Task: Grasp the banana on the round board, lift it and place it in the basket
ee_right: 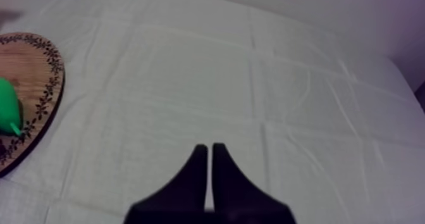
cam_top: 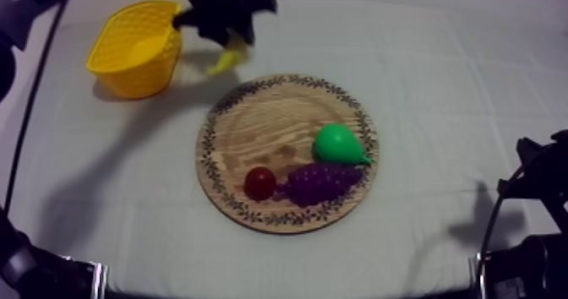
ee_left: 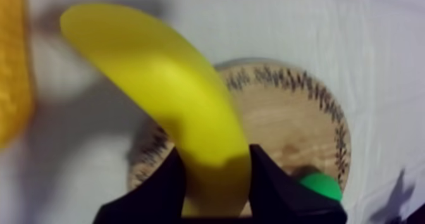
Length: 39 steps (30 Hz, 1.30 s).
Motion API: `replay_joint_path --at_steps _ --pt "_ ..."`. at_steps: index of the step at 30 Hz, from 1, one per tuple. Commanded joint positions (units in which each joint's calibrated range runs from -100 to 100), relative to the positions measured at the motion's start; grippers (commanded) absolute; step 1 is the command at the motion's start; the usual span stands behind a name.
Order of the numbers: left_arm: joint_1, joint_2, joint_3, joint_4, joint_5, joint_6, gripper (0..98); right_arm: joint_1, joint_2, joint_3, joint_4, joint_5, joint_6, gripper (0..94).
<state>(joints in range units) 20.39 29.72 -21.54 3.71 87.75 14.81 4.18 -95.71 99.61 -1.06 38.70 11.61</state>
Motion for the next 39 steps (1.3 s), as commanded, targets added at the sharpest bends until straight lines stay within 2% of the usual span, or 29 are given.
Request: replay_joint_path --at_steps 1,8,15,26,39 --pt "-2.89 -1.81 -3.88 -1.50 3.32 -0.27 34.3 0.03 -0.05 0.05 0.01 0.01 -0.01 0.4" --pt "-11.38 -3.03 -5.87 -4.13 6.42 -2.20 34.4 0.03 -0.05 0.05 0.01 0.01 -0.01 0.4" --pt "-16.52 -0.51 -3.55 -5.49 4.68 -3.46 33.9 0.03 -0.05 0.05 0.01 0.01 -0.01 0.4" --pt "-18.17 7.81 -4.43 -4.72 0.29 -4.37 34.6 0.03 -0.05 0.05 0.01 0.01 -0.01 0.4" --pt "-18.36 17.64 -10.54 -3.26 -1.06 -5.75 37.8 0.03 -0.05 0.05 0.01 0.01 -0.01 0.4"
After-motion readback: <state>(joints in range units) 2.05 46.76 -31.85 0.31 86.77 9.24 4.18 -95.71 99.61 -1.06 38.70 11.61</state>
